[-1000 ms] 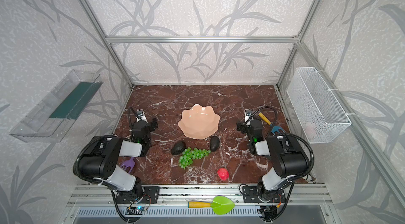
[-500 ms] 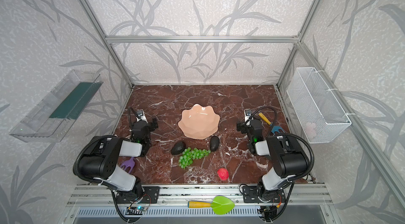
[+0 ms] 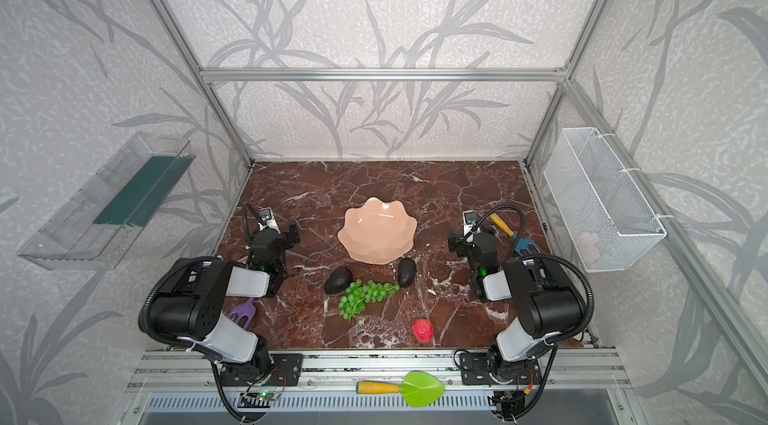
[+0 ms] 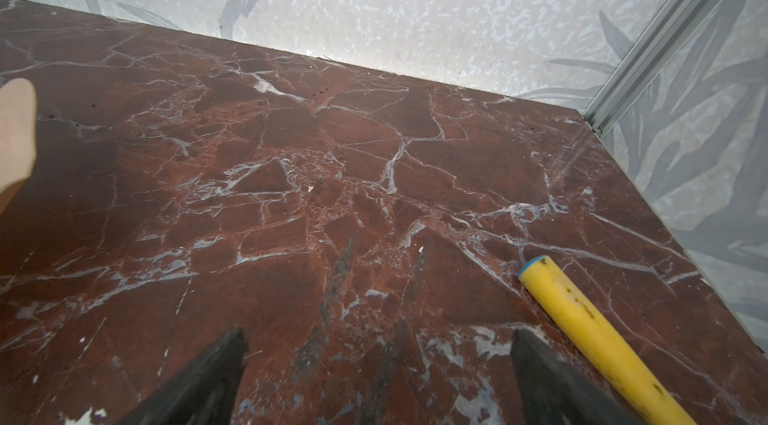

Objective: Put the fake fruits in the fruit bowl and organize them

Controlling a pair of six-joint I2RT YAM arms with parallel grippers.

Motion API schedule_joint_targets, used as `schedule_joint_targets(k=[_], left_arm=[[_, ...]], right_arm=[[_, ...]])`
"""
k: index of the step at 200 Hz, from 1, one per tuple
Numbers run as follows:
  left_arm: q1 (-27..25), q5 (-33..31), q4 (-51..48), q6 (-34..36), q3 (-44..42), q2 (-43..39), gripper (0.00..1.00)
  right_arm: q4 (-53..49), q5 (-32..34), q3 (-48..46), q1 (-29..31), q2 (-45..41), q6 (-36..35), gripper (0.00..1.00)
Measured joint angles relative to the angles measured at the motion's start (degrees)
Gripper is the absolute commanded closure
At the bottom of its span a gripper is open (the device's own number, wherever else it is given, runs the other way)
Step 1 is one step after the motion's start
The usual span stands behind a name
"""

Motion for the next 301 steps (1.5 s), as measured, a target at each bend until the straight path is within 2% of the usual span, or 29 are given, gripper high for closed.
schedule_joint_targets(k=[23,37,53,76,84,101,120,147,179,211,231,264,301], left_arm=[[-0.07,-0.48,-0.35,0.04,-0.74,-1.88,0.01],[-0.52,-1.03,-2.19,0.13,-1.09,-5.29,0.01],[-1.20,-2.69,-5.88,-0.04,-1.07,-11.85,0.01],[-1.90,-3.54,-16.02,-5.03,0.28,-25.79,0.01],[-1.92,-2.89,-18.95,-8.04,1.03,-30.67,0.01],[-1.92,0.07,-20.37,-14.12,1.07,-38.95,0.09],[-1.92,4.20,-23.26,-20.76,1.42,-44.46,0.08],[-1.92,7.39,-36.04,-25.86,6.95,-45.72,0.07],[-1.92,8.63,-43.52,-28.00,9.11,-45.70,0.07],[-1.92,9.29,-46.64,-28.94,8.98,-45.59,0.06],[-1.92,9.68,-47.34,-29.03,8.98,-45.66,0.06],[-1.92,9.79,-47.52,-29.51,8.52,-45.66,0.05],[-1.92,9.73,-47.58,-29.64,8.13,-46.01,0.04]], right_arm=[[-4.37,3.98,-0.22,1.33,-4.59,-0.11,0.01],[-15.65,7.52,3.10,3.26,-12.92,0.33,0.01],[-29.11,7.48,11.87,4.72,-20.48,3.67,0.01],[-38.77,3.15,21.46,5.22,-28.70,12.76,0.01],[-39.60,0.87,21.68,4.83,-31.17,14.91,0.01],[-43.95,-5.14,20.17,4.17,-35.01,19.32,0.00],[-53.79,-9.38,19.98,4.94,-35.85,22.73,0.00],[-72.67,-9.14,21.20,12.35,-36.39,25.59,0.03],[-89.59,-6.80,21.46,27.17,-38.73,32.02,0.04],[-96.78,-1.97,18.53,42.99,-40.63,42.01,0.04],[-98.90,0.31,15.85,49.86,-40.00,47.93,0.04],[-98.49,0.81,12.87,54.71,-36.59,54.62,0.07],[-95.78,1.27,12.33,57.09,-31.98,58.58,0.21]])
